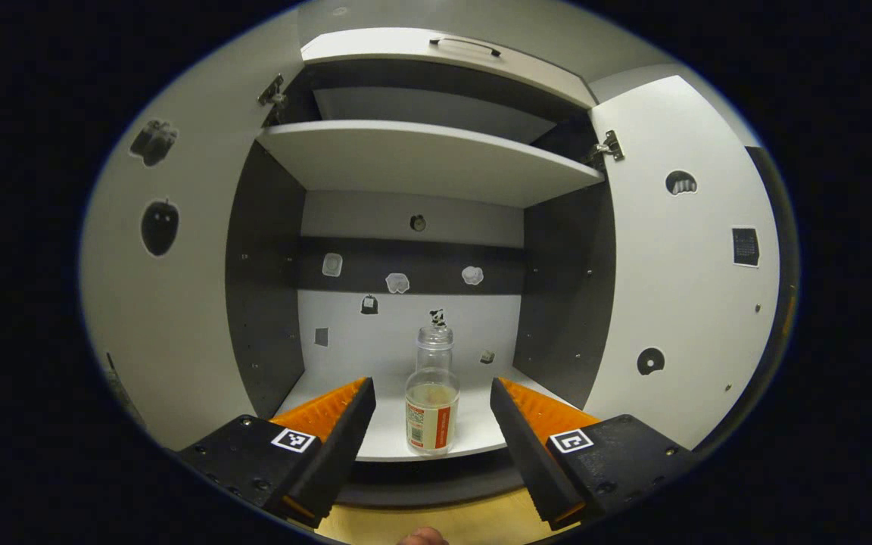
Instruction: Grasp the bottle in the cabinet with the left hand and place it on the coaster, then close the right door with the right hand and the left door with the left hand.
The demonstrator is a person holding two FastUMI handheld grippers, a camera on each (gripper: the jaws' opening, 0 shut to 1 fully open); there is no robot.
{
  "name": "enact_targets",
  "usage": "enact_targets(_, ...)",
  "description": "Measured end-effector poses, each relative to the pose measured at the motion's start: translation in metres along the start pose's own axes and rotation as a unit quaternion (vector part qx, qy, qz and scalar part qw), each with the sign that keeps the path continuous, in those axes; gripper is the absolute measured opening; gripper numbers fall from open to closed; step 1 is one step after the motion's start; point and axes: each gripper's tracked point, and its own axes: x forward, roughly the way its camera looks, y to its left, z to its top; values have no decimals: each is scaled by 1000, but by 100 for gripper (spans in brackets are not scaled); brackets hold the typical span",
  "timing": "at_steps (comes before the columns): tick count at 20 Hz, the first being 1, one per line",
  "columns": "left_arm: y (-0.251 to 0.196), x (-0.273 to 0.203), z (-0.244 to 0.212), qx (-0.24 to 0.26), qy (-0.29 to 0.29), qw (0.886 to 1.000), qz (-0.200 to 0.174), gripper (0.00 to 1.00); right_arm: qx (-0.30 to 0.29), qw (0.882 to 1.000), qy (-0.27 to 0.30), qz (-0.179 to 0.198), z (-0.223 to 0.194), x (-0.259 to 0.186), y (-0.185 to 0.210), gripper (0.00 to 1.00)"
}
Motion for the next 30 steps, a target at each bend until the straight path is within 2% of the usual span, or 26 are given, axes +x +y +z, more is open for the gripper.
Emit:
enact_targets(2, 5, 20, -6, 2, 7, 1000, -1, 96, -3, 1000, 2, -6, -1, 2, -3, 98)
enact_targets(3, 8, 29, -8, 5, 9, 1000, 2, 96, -5, 1000, 2, -10, -2, 3, -3, 93)
enact_targets(4, 10, 39, -8, 7, 8, 1000, 1, 95, -6, 1000, 2, -13, -2, 3, -4, 93)
enact_targets(5, 10, 49, -10, 9, 9, 1000, -1, 95, -6, 1000, 2, -17, -2, 3, -4, 98)
enact_targets(10, 12, 88, -24, -1, 34, 999, -10, 95, -6, 1000, 2, -29, -2, 5, -7, 98)
enact_targets(14, 18, 116, -31, 18, 47, 999, -7, 95, -9, 999, 7, -34, -6, 10, -11, 98)
enact_targets(17, 17, 127, -28, 23, 48, 999, -9, 72, -7, 999, 6, -39, -4, 11, -12, 98)
enact_targets(19, 14, 124, -28, 19, 46, 999, -15, 69, -4, 999, 3, -42, -4, 11, -13, 98)
enact_targets(20, 11, 123, -26, 13, 45, 999, -22, 67, -2, 999, 2, -43, -4, 12, -13, 94)
enact_targets(22, 7, 115, -21, 7, 37, 999, -29, 63, 1, 999, 1, -46, -4, 12, -15, 98)
enact_targets(23, 8, 111, -14, 12, 26, 999, -27, 56, 3, 999, 0, -47, -3, 12, -15, 98)
enact_targets(25, 4, 108, -12, 23, 20, 999, -32, 48, 9, 999, 2, -46, -4, 11, -15, 98)
enact_targets(26, 6, 109, -19, 31, 30, 999, -29, 46, 12, 999, 3, -46, -4, 10, -16, 98)
enact_targets(27, 5, 104, -23, 36, 39, 998, -30, 48, 13, 999, 2, -46, -3, 10, -16, 98)
enact_targets(28, 2, 108, -16, 38, 22, 998, -35, 46, 12, 999, 2, -48, -4, 10, -17, 93)
enact_targets(30, -4, 101, -15, 28, 24, 998, -45, 48, 10, 999, 5, -49, -6, 5, -18, 93)
